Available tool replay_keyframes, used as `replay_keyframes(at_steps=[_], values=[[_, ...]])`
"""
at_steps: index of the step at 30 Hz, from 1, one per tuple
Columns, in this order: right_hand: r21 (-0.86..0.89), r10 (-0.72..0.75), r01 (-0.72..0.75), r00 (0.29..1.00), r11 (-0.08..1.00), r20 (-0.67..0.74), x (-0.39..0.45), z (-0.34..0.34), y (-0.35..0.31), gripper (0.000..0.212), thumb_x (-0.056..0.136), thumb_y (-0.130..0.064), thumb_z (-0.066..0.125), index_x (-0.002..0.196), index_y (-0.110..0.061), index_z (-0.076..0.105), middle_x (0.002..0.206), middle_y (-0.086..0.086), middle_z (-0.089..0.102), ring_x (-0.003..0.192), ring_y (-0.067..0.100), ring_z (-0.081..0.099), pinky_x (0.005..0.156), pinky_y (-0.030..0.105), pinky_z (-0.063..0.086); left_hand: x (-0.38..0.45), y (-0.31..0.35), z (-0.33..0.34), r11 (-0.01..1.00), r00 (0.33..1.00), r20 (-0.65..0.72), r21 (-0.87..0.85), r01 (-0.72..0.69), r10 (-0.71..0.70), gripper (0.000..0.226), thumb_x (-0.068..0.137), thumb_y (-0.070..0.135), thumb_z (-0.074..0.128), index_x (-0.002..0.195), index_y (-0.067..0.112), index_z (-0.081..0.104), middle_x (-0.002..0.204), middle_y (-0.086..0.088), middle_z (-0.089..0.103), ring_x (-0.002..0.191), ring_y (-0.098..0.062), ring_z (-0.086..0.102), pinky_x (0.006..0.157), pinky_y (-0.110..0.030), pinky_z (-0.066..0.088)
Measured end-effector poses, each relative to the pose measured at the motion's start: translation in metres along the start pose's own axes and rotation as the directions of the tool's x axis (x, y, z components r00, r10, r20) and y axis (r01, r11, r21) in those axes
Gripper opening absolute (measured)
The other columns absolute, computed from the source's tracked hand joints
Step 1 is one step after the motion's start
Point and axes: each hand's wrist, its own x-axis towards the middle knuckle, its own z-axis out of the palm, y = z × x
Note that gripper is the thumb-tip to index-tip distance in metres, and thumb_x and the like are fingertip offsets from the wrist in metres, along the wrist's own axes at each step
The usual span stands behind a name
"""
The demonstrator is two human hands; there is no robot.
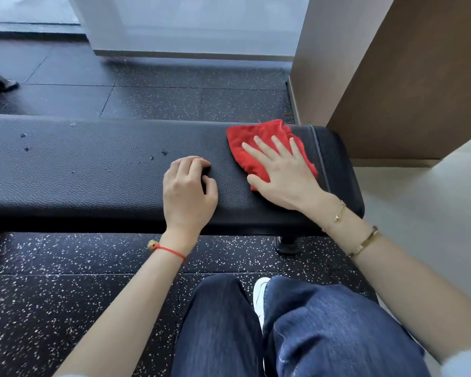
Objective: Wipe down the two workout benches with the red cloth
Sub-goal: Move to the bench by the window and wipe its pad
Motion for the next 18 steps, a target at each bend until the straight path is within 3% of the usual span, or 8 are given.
replay_keyframes(at_steps=[5, 7, 10, 13, 18], values=[[-0.186, -0.076, 0.072, 0.997, 0.980, -0.016, -0.029, -0.009, 0.010, 0.070, 0.092, -0.066, 0.024, 0.154, -0.034, 0.017, 0.162, -0.004, 0.020, 0.150, 0.023, 0.014, 0.120, 0.052, -0.005, -0.001, 0.001, -0.001, 1.000, 1.000, 0.007, 0.002, -0.006, 0.006, 0.024, 0.082, 0.014, 0.052, 0.102, 0.013, 0.065, 0.110, -0.002, 0.066, 0.109, -0.026, 0.056, 0.096, -0.037, 0.042], [-0.141, -0.101, 0.097, 0.995, 0.985, -0.022, -0.017, -0.009, 0.005, 0.070, 0.094, -0.061, 0.032, 0.154, -0.026, 0.022, 0.161, 0.003, 0.023, 0.150, 0.023, 0.013, 0.122, 0.045, -0.003, -0.001, 0.002, -0.002, 1.000, 1.000, 0.013, 0.010, -0.006, 0.006, 0.024, 0.082, 0.013, 0.052, 0.103, 0.012, 0.065, 0.110, -0.003, 0.066, 0.109, -0.027, 0.056, 0.097, -0.038, 0.042], [0.007, -0.060, 0.060, 0.998, 0.998, 0.005, -0.001, -0.002, -0.010, 0.070, 0.095, -0.049, 0.042, 0.155, -0.021, 0.018, 0.163, 0.008, 0.012, 0.151, 0.023, 0.006, 0.122, 0.039, -0.001, -0.001, 0.004, -0.003, 1.000, 1.000, 0.026, 0.010, -0.002, 0.001, 0.025, 0.082, 0.012, 0.053, 0.103, 0.011, 0.065, 0.111, -0.005, 0.066, 0.109, -0.029, 0.056, 0.097, -0.039, 0.042], [0.043, -0.061, 0.061, 0.998, 0.997, 0.003, -0.008, 0.003, -0.016, 0.071, 0.094, -0.042, 0.044, 0.156, -0.025, 0.014, 0.164, 0.005, 0.008, 0.151, 0.023, 0.005, 0.122, 0.040, -0.001, -0.001, 0.004, -0.003, 1.000, 1.000, 0.027, 0.013, 0.001, -0.001, 0.025, 0.082, 0.012, 0.053, 0.103, 0.011, 0.065, 0.110, -0.005, 0.066, 0.109, -0.029, 0.056, 0.097, -0.039, 0.043], [0.082, -0.134, 0.137, 0.990, 0.987, -0.041, -0.048, 0.007, -0.004, 0.070, 0.088, -0.043, 0.046, 0.154, -0.033, 0.022, 0.163, -0.001, 0.015, 0.150, 0.023, 0.011, 0.122, 0.041, 0.002, -0.002, 0.003, -0.004, 1.000, 1.000, 0.030, 0.006, -0.002, 0.002, 0.025, 0.083, 0.011, 0.053, 0.105, 0.011, 0.065, 0.112, -0.005, 0.066, 0.109, -0.029, 0.056, 0.098, -0.040, 0.043]])
